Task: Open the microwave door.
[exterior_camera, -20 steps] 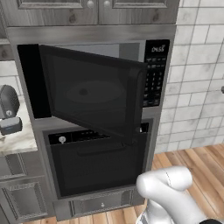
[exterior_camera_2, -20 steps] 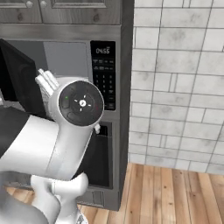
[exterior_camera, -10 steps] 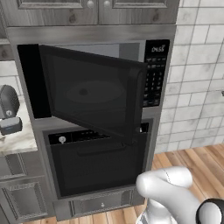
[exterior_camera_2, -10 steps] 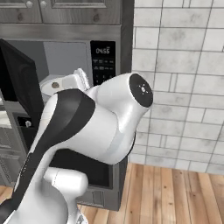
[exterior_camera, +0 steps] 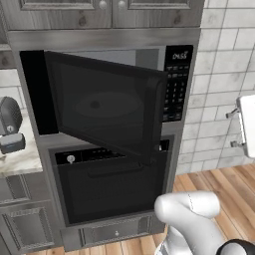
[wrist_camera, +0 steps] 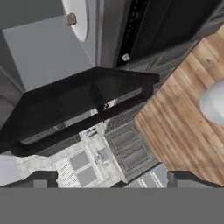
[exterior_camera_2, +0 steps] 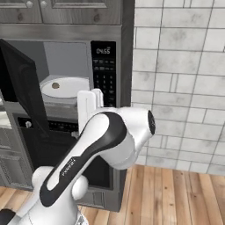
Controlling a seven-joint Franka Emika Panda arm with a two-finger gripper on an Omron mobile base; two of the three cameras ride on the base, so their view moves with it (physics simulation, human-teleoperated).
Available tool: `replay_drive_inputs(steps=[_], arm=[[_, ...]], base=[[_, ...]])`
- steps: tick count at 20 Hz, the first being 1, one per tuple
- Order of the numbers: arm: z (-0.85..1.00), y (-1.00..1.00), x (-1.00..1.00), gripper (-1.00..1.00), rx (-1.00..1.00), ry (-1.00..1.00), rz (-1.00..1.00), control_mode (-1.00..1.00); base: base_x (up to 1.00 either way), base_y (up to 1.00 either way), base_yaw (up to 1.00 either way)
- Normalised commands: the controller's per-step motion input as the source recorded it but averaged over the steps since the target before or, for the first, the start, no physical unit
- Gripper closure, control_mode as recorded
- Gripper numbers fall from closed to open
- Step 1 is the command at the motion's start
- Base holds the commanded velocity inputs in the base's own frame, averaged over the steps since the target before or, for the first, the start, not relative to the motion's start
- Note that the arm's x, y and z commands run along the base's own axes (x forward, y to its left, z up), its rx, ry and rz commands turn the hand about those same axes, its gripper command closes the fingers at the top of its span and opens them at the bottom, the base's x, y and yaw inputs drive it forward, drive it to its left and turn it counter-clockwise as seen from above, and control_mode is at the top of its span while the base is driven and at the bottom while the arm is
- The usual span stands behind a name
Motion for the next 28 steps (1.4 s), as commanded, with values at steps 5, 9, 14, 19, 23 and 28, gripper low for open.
replay_drive_inputs(steps=[5,9,14,19,23,28], arm=[[-0.04,0.13,0.72,-1.0,0.25,0.21,0.27,-1.0],[0.0,0.14,0.05,-1.0,0.13,0.13,0.28,-1.0],[-0.01,0.37,0.19,-1.0,0.06,0.02,0.1,-1.0],[-0.02,0.44,0.32,-1.0,0.0,0.0,0.01,-1.0],[-0.01,0.36,0.32,-1.0,0.0,0.0,0.01,-1.0],[-0.01,0.43,0.35,-1.0,0.0,0.0,0.0,-1.0]], base=[[0.0,0.0,0.0],[0.0,0.0,0.0],[0.0,0.0,0.0],[0.0,0.0,0.0],[0.0,0.0,0.0],[0.0,0.0,0.0]])
